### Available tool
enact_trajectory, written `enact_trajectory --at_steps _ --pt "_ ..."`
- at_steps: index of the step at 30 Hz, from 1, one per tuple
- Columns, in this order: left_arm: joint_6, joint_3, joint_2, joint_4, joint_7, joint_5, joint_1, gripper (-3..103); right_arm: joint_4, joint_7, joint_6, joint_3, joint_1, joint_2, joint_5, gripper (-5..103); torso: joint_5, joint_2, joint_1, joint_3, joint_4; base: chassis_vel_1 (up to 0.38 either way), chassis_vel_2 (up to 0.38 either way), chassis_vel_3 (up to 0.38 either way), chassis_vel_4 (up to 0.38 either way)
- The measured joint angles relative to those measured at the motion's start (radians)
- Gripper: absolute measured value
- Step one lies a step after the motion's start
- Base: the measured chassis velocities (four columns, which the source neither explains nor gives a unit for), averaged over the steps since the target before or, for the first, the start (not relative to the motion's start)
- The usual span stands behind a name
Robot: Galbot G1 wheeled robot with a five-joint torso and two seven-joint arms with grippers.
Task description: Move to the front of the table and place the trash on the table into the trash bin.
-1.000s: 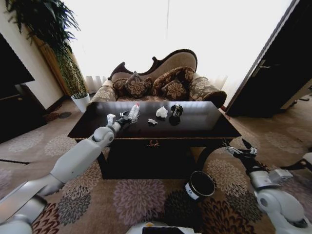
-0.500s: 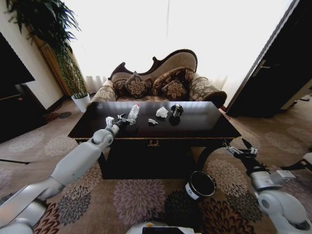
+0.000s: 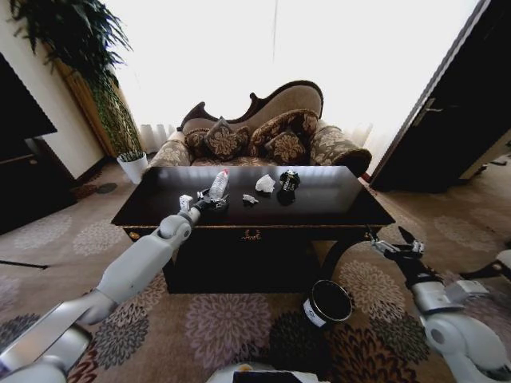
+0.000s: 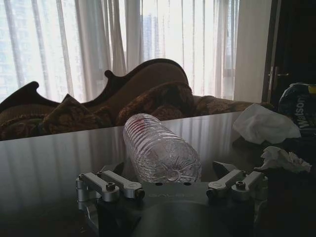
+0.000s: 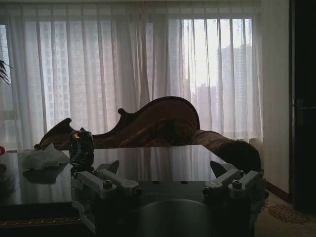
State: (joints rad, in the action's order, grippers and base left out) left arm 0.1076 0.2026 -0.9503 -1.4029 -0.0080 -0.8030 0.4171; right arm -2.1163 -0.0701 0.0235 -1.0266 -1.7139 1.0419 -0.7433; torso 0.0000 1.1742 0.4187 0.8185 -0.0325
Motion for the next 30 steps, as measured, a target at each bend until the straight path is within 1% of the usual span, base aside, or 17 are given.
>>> enact_trajectory --at_steps 1,2,4,5,6,8,10,14,15,16,17,20,21,23,25,26,30 --pt "-0.003 0.0 0.0 0.004 0.001 0.007 -0.002 101 0.001 -0.002 0.002 0.001 -0.001 0.001 0.002 100 0.0 0.0 0.0 0.0 0.0 0.0 0.0 0.0 0.0" --pt "-0.006 0.0 -0.001 0.007 0.001 0.011 -0.002 98 0.003 -0.003 0.003 0.002 -0.003 0.002 0.002 100 0.0001 0.0 0.0 0.0 0.0001 0.0 0.0 0.0 0.0" --pt "-0.008 -0.002 -0.002 0.008 0.001 0.015 -0.002 97 0.004 -0.004 0.004 0.003 -0.003 0.002 0.002 100 -0.0001 0.0 0.0 0.0 0.0001 0.0 0.0 0.0 0.0" --pt "-0.009 -0.004 -0.002 0.007 0.0 0.017 -0.002 92 0.004 -0.005 0.005 0.004 -0.003 0.003 0.002 100 0.0 0.0 0.0 0.0 0.0 0.0 0.0 0.0 0.0" --pt "-0.009 -0.004 -0.002 0.007 0.0 0.017 -0.002 92 0.004 -0.005 0.005 0.004 -0.003 0.003 0.002 100 0.0 0.0 0.0 0.0 0.0 0.0 0.0 0.0 0.0" --pt "-0.011 -0.006 -0.002 0.007 -0.002 0.022 -0.001 81 0.003 -0.006 0.006 0.008 -0.005 0.008 0.006 100 0.0 0.0 0.0 0.0 0.0001 0.0 0.0 0.0 0.0" --pt "-0.011 -0.007 -0.002 0.007 -0.003 0.023 -0.001 81 0.002 -0.006 0.006 0.01 -0.006 0.01 0.007 100 0.0 0.0 0.0 0.0 0.0 0.0 0.0 0.0 0.0" --pt "-0.011 -0.015 0.002 -0.003 -0.009 0.023 0.007 59 -0.005 -0.008 0.007 0.015 -0.009 0.013 0.015 100 0.0 0.0 0.0 0.0 0.0 0.0 0.0 0.0 0.0" --pt "-0.011 -0.015 0.002 -0.003 -0.009 0.023 0.007 59 -0.005 -0.008 0.007 0.015 -0.009 0.013 0.015 100 0.0 0.0 0.0 0.0 0.0 0.0 0.0 0.0 0.0" --pt "-0.011 -0.017 0.003 -0.005 -0.009 0.023 0.01 56 -0.007 -0.008 0.007 0.015 -0.01 0.013 0.015 100 0.0 0.0 0.0 0.0 0.0 0.0 0.0 0.0 0.0" --pt "-0.011 -0.02 0.004 -0.009 -0.009 0.022 0.014 56 -0.008 -0.008 0.007 0.014 -0.011 0.013 0.015 100 0.0 0.0 0.0 0.0 0.0001 0.0 0.0 0.0 0.0" --pt "-0.011 -0.034 0.011 -0.026 -0.011 0.019 0.034 45 -0.011 -0.009 0.008 0.014 -0.015 0.015 0.016 100 0.0 0.0 0.0 0.0 0.0 0.0 0.0 0.0 0.0" --pt "-0.011 -0.034 0.011 -0.026 -0.011 0.019 0.034 45 -0.011 -0.009 0.008 0.014 -0.015 0.015 0.016 100 0.0 0.0 0.0 0.0 0.0 0.0 0.0 0.0 0.0" --pt "-0.011 -0.041 0.027 -0.049 -0.013 0.016 0.05 41 -0.013 -0.01 0.01 0.015 -0.019 0.017 0.024 100 -0.0001 0.0 0.0 0.0 -0.0001 0.0 0.0 0.0 0.0" --pt "-0.001 -0.055 0.058 -0.082 -0.013 0.009 0.066 41 -0.014 -0.01 0.011 0.02 -0.019 0.018 0.031 100 -0.0001 0.0 0.0 0.0 -0.0001 0.0 0.0 0.0 0.0" --pt "-0.001 -0.055 0.058 -0.082 -0.013 0.009 0.066 41 -0.014 -0.01 0.011 0.02 -0.019 0.018 0.031 100 -0.0001 0.0 0.0 0.0 -0.0001 0.0 0.0 0.0 0.0" --pt "0.017 -0.109 0.129 -0.171 -0.013 -0.006 0.129 41 -0.016 0.003 0.008 0.026 -0.01 0.019 0.032 100 -0.0002 0.0 0.0 0.0 0.0002 0.0 0.0 0.0 0.0"
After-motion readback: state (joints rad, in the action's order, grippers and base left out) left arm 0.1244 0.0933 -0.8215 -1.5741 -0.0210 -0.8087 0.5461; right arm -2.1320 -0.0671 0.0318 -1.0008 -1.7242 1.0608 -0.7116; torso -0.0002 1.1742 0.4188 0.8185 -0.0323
